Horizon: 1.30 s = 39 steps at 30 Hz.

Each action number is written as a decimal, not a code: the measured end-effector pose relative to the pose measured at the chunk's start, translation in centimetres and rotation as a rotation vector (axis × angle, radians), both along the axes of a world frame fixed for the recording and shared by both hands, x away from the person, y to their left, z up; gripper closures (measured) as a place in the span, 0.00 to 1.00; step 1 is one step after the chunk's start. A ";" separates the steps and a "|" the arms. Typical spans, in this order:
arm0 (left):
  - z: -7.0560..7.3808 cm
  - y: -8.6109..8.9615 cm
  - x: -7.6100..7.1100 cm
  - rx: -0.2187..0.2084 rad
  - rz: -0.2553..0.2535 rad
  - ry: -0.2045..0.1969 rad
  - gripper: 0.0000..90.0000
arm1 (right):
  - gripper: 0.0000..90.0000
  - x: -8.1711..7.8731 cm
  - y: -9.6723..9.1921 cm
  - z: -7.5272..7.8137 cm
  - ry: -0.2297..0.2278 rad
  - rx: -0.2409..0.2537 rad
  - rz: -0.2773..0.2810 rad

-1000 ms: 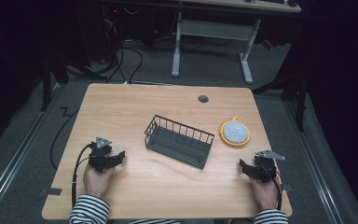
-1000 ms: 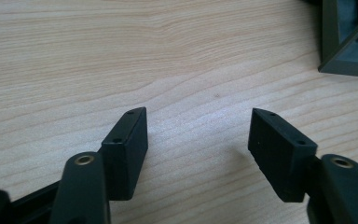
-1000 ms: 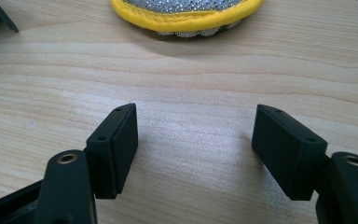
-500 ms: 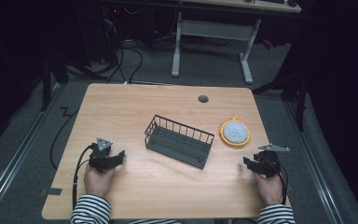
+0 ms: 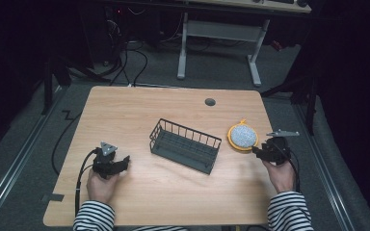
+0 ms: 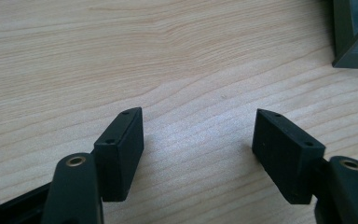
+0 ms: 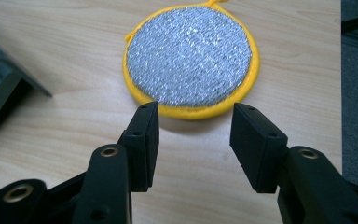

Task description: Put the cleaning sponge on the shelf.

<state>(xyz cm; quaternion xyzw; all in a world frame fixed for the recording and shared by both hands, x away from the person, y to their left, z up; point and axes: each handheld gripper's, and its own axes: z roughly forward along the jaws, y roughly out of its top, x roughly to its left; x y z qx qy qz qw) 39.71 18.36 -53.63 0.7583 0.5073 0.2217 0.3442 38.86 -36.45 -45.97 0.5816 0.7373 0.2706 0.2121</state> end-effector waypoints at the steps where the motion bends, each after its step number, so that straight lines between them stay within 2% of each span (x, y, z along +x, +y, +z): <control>1: 0.0 0.0 0.0 0.001 0.000 0.000 0.38 | 0.58 0.6 -0.1 0.2 0.007 0.005 -0.005; 10: 0.0 0.0 0.0 0.001 0.001 0.000 0.38 | 0.56 3.0 -0.7 1.2 0.030 0.036 -0.030; 11: 0.0 0.0 0.0 0.000 0.001 0.000 0.38 | 0.56 3.3 -0.7 1.2 0.037 0.033 -0.034; 12: 0.0 0.0 0.0 0.000 0.000 0.001 0.38 | 0.56 3.6 -0.6 1.3 0.031 0.005 -0.038; 14: 0.0 0.0 0.0 -0.001 0.000 0.001 0.38 | 0.56 4.0 -0.5 1.5 0.025 -0.017 -0.042; 23: 0.0 0.0 0.0 0.000 -0.001 0.001 0.38 | 0.54 6.7 -0.1 2.0 0.058 -0.046 -0.056; 24: 0.0 0.0 0.0 0.000 -0.001 0.001 0.38 | 0.53 7.3 -0.2 1.8 0.077 -0.040 -0.059; 25: 0.0 0.0 0.0 0.000 -0.001 0.001 0.38 | 0.53 7.3 -0.2 1.8 0.077 -0.040 -0.059; 26: 0.0 0.0 0.0 0.001 -0.003 0.001 0.38 | 0.52 7.9 -0.2 1.5 0.089 -0.060 -0.061; 31: 0.0 0.0 0.0 0.001 -0.004 0.000 0.38 | 0.51 8.9 -0.2 0.8 0.117 -0.067 -0.078; 39: 0.0 0.0 0.0 0.001 -0.005 0.001 0.38 | 0.49 10.3 -1.0 -1.1 0.178 -0.018 -0.113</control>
